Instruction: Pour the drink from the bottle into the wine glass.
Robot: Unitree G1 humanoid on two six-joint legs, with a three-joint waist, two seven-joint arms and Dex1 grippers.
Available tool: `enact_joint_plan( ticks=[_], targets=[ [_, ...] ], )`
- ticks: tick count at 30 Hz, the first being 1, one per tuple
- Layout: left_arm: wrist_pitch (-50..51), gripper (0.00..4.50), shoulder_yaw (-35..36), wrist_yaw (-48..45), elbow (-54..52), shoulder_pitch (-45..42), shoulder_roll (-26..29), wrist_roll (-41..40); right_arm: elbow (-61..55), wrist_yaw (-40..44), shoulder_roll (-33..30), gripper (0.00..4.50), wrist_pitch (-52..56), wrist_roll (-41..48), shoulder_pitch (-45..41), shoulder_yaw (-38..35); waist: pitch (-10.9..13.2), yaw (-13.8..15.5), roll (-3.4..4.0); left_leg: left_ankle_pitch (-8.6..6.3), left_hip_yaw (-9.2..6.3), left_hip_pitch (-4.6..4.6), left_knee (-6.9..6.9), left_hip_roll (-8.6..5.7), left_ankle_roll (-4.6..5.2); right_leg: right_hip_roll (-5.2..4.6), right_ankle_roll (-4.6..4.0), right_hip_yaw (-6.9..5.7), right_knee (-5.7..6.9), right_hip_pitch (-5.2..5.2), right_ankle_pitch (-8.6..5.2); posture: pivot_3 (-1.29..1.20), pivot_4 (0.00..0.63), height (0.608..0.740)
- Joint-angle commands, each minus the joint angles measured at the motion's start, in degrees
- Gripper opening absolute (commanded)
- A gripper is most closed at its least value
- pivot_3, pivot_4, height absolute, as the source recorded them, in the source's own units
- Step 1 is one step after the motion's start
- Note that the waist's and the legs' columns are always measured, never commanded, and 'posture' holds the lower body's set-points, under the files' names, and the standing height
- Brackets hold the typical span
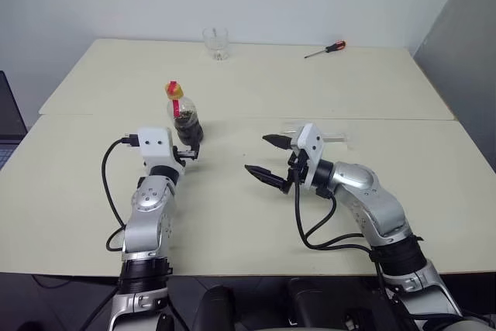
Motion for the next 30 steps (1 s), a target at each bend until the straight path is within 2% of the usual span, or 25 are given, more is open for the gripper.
enact_joint_plan(
  ticks=[1,12,15,19,23,27,30],
  targets=[
    [-2.76,4.45,-0.04,-0.02,2.52,-2.94,0.85,0.91,-0.31,1.04,0.27,4.50,-1.79,-0.16,-1.36,0.06,0.00,0.17,0.00,0.00,0.00,-0.01,0.00,0.00,0.00,0.00,0.00,0.00,0.00,-0.01,0.00,0.00,0.150,0.740],
    [-11.83,4.45,-1.60,-2.64,18.85,-12.49,2.41,2.65,-0.22,0.56,0.54,4.50,-2.01,-0.64,-1.64,-0.04,0.00,0.44,0.00,0.00,0.03,-0.01,0.01,0.00,0.00,0.00,-0.21,-0.10,0.01,-0.01,0.14,0.00,0.150,0.740],
    [-13.73,3.88,-1.99,-3.54,22.45,-14.64,2.90,2.90,-0.57,0.17,0.28,4.50,-1.87,-0.80,-1.52,-0.43,0.00,0.49,0.00,0.00,0.04,-0.01,0.00,0.00,-0.01,0.00,-0.23,-0.10,0.00,-0.02,0.15,0.00,0.150,0.740],
    [-13.08,2.69,-1.81,-3.18,24.17,-15.61,2.83,2.85,-1.09,-0.35,-0.09,4.50,-1.64,-1.09,-1.52,-1.03,0.00,0.52,0.00,0.00,0.03,-0.01,0.00,0.01,-0.01,0.00,-0.22,-0.12,0.01,-0.02,0.14,0.00,0.150,0.740],
    [-13.58,1.95,-2.09,-3.24,24.30,-15.90,2.99,3.08,-1.14,-1.13,-0.58,4.50,-1.09,-0.91,-2.78,-2.54,0.00,0.55,0.00,0.01,0.04,-0.01,0.00,0.01,-0.01,0.00,-0.22,-0.11,0.02,-0.02,0.14,0.00,0.150,0.740],
    [-13.14,1.80,-2.21,-3.46,23.53,-15.73,3.17,3.15,-1.93,-1.64,-1.22,4.50,0.42,0.01,-4.55,-4.53,0.00,0.58,0.00,0.01,0.04,-0.01,0.01,0.01,-0.01,0.00,-0.23,-0.12,0.03,-0.02,0.15,0.00,0.150,0.740],
    [-11.40,1.80,-3.93,-6.39,18.56,-14.56,2.75,2.22,-3.18,-4.87,-0.91,4.50,4.92,2.87,-9.72,-9.39,0.02,0.63,0.00,0.01,0.04,-0.03,0.01,0.01,-0.01,0.00,-0.24,-0.12,0.03,-0.04,0.16,0.00,0.150,0.740]
  ],
)
